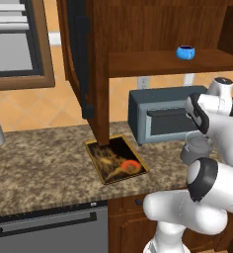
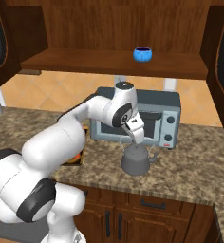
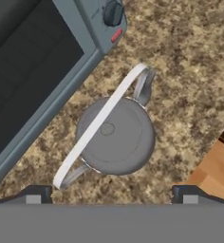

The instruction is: Pick the kettle from the counter and place it on the tray. Then pick the mug from the cabinet and place it on the tray. Then close the cabinet doors.

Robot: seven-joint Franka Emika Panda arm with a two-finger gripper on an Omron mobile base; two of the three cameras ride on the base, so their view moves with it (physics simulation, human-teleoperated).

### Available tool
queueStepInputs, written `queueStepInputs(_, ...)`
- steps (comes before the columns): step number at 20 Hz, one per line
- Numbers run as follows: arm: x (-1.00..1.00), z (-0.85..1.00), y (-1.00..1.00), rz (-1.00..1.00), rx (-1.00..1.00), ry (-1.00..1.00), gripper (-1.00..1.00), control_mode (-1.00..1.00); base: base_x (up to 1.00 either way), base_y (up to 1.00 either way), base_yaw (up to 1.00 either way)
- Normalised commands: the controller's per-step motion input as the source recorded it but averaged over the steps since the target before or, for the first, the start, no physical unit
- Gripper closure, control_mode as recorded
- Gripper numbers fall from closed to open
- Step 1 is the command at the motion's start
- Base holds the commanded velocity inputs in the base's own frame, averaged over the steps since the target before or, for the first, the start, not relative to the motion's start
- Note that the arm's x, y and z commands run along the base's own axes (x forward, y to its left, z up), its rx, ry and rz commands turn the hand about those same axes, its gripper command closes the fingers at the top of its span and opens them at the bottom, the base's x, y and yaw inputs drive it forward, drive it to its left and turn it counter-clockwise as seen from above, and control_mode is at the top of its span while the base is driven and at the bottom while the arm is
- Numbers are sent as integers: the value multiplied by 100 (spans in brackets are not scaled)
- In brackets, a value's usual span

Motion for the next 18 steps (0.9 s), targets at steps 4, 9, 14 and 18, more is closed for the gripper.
queueStepInputs(4, 31, -22, -2, 0, 0, 0, -100, -100, 0, 0, 0)
queueStepInputs(9, 27, -24, -4, 0, 0, 1, -100, -100, 0, 0, 0)
queueStepInputs(14, 15, -30, 0, 0, 0, 2, -100, -100, 0, 0, 0)
queueStepInputs(18, 17, -27, 0, 0, 0, 0, -100, -100, 0, 0, 0)
